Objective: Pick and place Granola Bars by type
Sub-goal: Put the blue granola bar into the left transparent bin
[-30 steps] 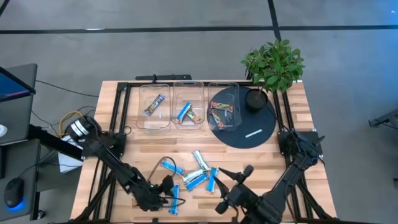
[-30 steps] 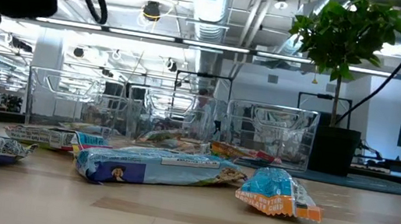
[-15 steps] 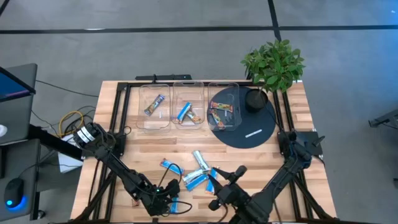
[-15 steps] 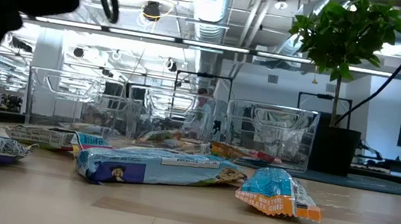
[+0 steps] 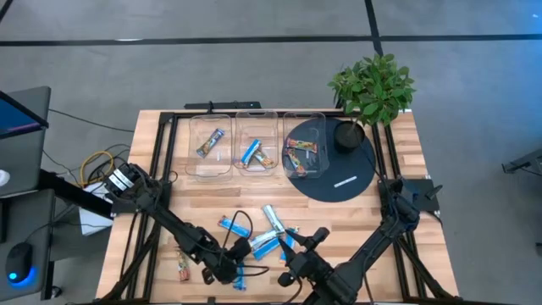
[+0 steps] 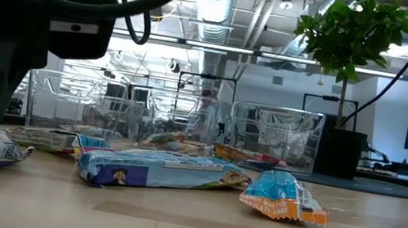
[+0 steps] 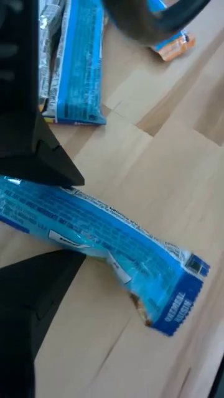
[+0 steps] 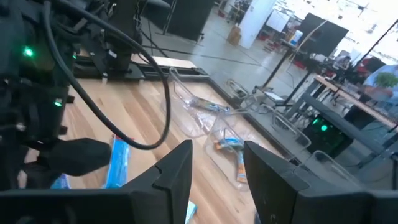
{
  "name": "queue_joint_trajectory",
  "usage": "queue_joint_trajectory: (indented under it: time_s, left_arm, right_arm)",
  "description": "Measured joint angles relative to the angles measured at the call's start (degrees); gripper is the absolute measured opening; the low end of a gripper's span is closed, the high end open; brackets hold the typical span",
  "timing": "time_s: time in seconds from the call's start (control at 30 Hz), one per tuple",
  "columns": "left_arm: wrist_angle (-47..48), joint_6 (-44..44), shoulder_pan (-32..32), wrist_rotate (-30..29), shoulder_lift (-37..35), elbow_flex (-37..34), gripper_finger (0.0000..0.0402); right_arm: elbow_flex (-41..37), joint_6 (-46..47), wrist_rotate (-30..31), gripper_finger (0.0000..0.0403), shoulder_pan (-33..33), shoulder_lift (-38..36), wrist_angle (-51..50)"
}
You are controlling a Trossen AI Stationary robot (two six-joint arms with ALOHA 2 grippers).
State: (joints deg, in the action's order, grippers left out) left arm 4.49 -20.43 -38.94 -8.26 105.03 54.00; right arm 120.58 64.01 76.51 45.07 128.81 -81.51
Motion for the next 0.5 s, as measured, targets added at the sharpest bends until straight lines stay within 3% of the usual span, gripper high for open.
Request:
queue_joint_trajectory:
  time_s: [0.13,0.3,0.5]
  left_arm:
    - [0.3,0.5,0.1,-2.6,0.0,0.0,0.0114]
    - [1.1,4.3,0.3,-11.1,0.2,-0.1,0.0067]
    - [1.4,5.2,-0.1,-12.0,0.2,-0.1,0.0039]
  right_arm:
    - [0.0,0.0,-0.1,0.0138,0.6,0.0,0.9]
    - [0.0,-0.1,-0.1,0.0134,1.3,0.0,1.0]
    - [0.0,-0.1,-0.1,0.0134,1.8,0.0,1.0]
